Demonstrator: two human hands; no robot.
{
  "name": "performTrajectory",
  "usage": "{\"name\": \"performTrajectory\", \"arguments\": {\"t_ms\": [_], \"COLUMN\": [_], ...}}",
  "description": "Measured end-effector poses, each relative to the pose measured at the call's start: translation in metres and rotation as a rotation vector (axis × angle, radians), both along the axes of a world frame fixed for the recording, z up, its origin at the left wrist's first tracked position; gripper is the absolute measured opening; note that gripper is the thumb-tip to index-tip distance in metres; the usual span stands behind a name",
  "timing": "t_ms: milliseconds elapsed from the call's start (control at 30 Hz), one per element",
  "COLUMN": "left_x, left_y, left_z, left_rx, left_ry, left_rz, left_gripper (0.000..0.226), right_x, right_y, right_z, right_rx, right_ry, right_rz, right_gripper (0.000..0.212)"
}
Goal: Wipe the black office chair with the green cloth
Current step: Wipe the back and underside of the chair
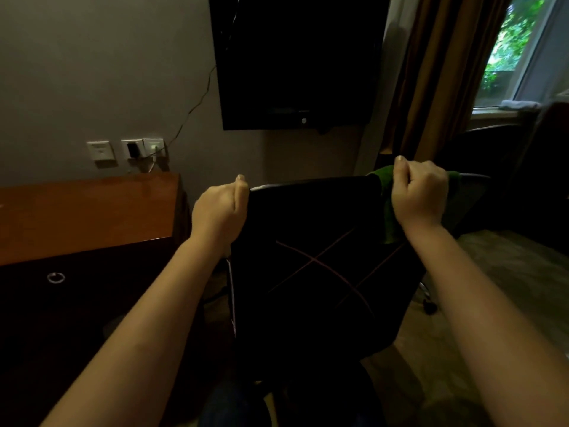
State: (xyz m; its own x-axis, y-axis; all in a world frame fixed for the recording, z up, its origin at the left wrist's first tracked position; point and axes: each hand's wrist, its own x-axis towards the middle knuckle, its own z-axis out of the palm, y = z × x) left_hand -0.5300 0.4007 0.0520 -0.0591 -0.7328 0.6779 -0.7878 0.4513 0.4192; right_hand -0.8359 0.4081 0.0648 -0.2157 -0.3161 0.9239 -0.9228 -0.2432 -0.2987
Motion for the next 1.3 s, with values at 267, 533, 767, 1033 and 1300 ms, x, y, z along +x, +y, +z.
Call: {"name": "performTrajectory", "arguments": {"t_ms": [267,533,767,1033,1300], "left_x": [-0.010,0.005,0.029,-0.013,-0.067], "left_y": [0.001,-0.002,0.007,0.025,0.023], "left_z": [-0.002,-0.010,-0.014,0.020,0.022], "left_rx": [-0.024,0.004,0.065,-0.231,-0.240], "left_ry": [0.036,0.086,0.393,-0.008,-0.233], "left_rz": [-0.009,-0.109,-0.229,0.023,-0.015], "left_gripper": [0.051,0.058,0.068,0.057,0.037], "right_x": [0.057,0.181,0.188,0.139,0.058], "right_y": [0.005,0.014,0.013,0.016,0.010], "right_z": [-0.002,-0.011,-0.016,0.001,0.000], "right_rx": [-0.024,-0.038,-0.040,0.057,0.011], "right_ry": [0.098,0.290,0.469,0.449,0.303], "right_rz": [-0.016,0.066,0.156,0.179,0.148], "right_gripper": [0.041,0.032,0.025,0.033,0.037]}}
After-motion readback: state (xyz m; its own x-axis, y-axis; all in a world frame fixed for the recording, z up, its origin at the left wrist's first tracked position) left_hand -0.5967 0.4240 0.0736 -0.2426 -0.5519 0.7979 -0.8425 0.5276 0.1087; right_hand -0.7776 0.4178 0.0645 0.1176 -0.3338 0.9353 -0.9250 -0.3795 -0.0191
